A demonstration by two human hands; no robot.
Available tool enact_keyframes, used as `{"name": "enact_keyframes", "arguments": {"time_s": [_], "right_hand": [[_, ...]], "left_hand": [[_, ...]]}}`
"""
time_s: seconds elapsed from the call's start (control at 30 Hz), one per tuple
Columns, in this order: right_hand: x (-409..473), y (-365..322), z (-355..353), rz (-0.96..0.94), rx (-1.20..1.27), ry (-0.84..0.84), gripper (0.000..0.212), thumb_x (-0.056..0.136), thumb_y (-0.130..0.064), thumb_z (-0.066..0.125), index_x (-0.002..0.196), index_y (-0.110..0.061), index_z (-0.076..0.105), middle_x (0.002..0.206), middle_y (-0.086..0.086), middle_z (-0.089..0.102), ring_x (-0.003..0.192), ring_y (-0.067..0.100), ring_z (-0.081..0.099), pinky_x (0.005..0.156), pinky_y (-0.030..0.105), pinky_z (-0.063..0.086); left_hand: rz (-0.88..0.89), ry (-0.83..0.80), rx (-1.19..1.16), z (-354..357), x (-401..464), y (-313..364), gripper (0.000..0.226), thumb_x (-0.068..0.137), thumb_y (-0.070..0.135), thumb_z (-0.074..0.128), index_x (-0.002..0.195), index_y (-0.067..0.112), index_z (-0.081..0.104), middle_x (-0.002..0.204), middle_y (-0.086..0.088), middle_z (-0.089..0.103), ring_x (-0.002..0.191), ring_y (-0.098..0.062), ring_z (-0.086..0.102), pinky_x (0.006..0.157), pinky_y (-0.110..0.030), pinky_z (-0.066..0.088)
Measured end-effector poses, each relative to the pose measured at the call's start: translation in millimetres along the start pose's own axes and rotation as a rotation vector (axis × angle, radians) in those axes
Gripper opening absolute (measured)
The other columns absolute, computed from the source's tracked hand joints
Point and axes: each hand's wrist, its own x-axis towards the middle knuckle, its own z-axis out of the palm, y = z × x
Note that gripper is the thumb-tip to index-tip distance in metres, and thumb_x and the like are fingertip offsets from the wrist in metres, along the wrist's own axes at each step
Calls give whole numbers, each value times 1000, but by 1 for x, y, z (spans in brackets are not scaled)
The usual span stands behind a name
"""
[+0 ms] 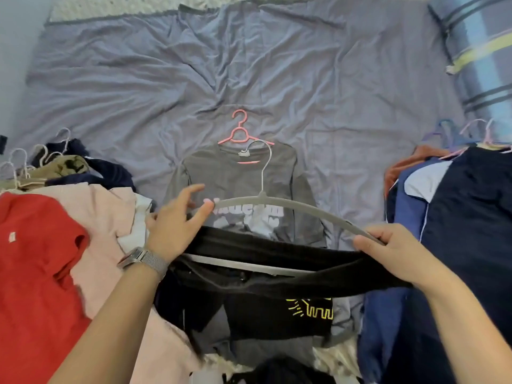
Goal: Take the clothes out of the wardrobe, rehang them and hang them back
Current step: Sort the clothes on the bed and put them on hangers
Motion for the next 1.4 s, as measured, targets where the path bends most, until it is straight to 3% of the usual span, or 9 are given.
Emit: {"name": "enact_keyframes", "arguments": {"time_s": [0.07,0.23,0.47,0.6,0.73,1.0,1.2,1.3,1.4], "right_hand": [[-28,-7,-2,21,8,39,48,88,-25,64,46,-22,42,50,-10,26,49,5,26,48,21,19],[-114,-32,7,-78,-6,158,51,74,-52,60,48,-15,37,52,-6,23,50,8,23,48,22,17],[-239,-68,45,-155,-6,355,73,63,-77,60,55,-7,40,56,-2,27,54,10,27,53,27,20],[-293,-86,77,-132,-60,519,52,81,-54,57,67,-4,56,58,3,43,57,16,39,59,33,30],[-351,-98,107,-107,-129,784,20,91,-41,52,80,-30,64,80,-4,61,80,13,56,73,36,42],[-440,-66,120,42,-43,1102,14,92,-38,56,97,-32,68,86,-8,62,86,18,57,83,42,47],[-501,-38,89,91,-34,1225,17,90,-32,61,102,-24,71,92,-6,66,90,17,58,85,37,46],[-529,-16,52,104,-63,1299,17,89,-29,63,102,-23,72,97,-7,67,94,15,59,86,33,43],[-554,12,8,93,-70,1349,14,89,-26,63,100,-23,72,92,-10,65,92,12,58,80,25,37]], "left_hand": [[76,-129,-19,-3,-23,-1,72,71,78,17,97,28,62,82,6,64,92,-23,61,80,-35,41],[408,33,17,-27,-94,-28,33,84,60,43,65,33,39,63,6,44,64,-14,47,58,-35,35],[290,213,-167,-82,-212,-62,48,83,59,56,60,17,44,49,0,48,51,-13,50,54,-30,40],[382,334,-199,-118,-283,-69,28,85,47,60,69,24,57,55,1,55,60,-14,53,56,-26,38],[475,408,-159,-141,-340,-63,40,85,58,38,72,26,58,65,4,59,66,-12,54,60,-36,43],[428,446,-172,-116,-426,-10,39,89,56,44,66,27,58,69,6,56,68,-18,50,53,-29,30],[491,328,-270,-77,-437,47,32,90,48,49,71,25,62,77,6,60,80,-22,56,64,-32,35],[535,295,-328,-54,-447,94,24,90,44,52,81,27,66,84,10,61,90,-23,58,84,-40,44],[578,256,-398,-25,-457,144,22,91,40,53,81,25,64,80,8,63,83,-17,57,71,-32,39]]}}
